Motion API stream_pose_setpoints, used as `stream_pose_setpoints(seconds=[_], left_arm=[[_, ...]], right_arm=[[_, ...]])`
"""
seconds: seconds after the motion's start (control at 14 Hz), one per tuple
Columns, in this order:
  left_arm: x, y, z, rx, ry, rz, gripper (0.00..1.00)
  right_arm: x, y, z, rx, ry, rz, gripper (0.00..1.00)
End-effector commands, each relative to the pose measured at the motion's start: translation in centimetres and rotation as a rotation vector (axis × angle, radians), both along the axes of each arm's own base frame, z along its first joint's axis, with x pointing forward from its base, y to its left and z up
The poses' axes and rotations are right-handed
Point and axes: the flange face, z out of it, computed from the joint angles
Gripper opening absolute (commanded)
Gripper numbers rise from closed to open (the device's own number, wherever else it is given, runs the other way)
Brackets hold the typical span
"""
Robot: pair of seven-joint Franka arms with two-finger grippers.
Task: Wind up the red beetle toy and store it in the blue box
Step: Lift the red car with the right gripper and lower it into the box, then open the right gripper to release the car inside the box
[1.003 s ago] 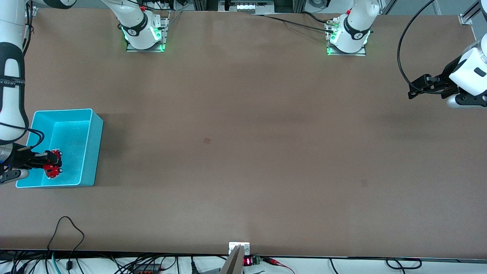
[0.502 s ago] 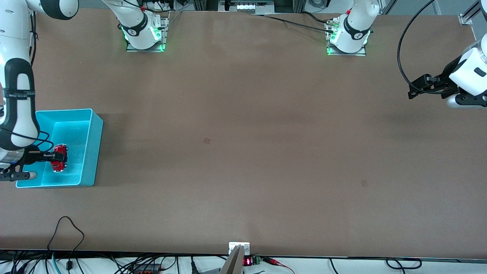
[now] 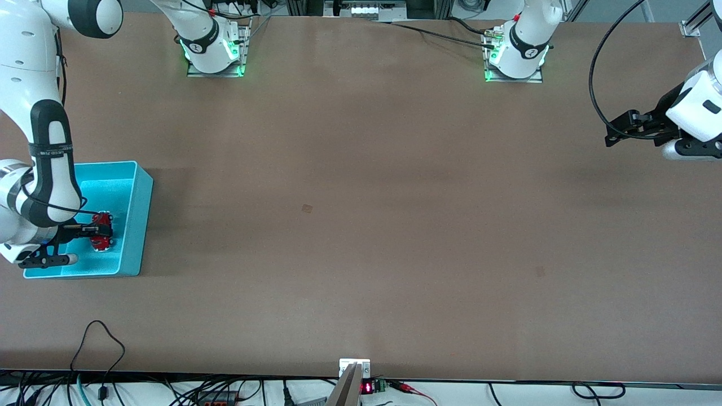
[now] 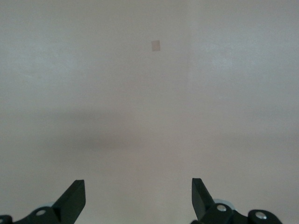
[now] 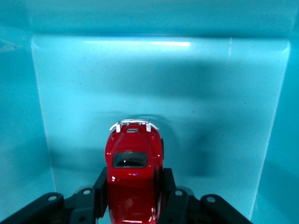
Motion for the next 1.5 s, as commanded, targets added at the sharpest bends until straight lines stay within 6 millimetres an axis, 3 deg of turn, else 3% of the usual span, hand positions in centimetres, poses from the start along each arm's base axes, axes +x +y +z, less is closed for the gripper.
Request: stream_pose_setpoints(seconds=[0.0,0.21,0.36,0.43,0.93,1.22,1.43], left_arm=[[0.2,0.0,0.5,-0.013,0.005,0.004,1.00],[0.2,0.1,0.5,-0.013,0.005,0.005,1.00],[0.2,0.1,0.5,-0.013,0.005,0.005,1.00],[0.2,0.1,0.5,-0.013,0.005,0.005,1.00],[0.2,0.2,0.5,-0.013,0.005,0.005,1.00],[0.2,0.1,0.5,-0.013,0.005,0.004,1.00],[0.1,0.2,0.5,-0.013,0.008,0.004,1.00]], right_arm=[[-0.5,-0.3,-1.3,-0.025,-0.013,0.004,0.13],[-1.1,-0.3,-2.2,-0.017,-0.017,-0.003,0.30],[-1.0,0.0,-1.8,-0.008,-0.018,0.005,0.73],[-0.9,0.1,-1.4,-0.008,-0.021,0.006,1.00],[-0.4,0.8,1.5,0.005,-0.031,0.013,1.00],[0.1,1.9,7.5,0.044,-0.050,0.012,1.00],[0.3,4.0,14.3,0.085,-0.085,0.032,1.00]])
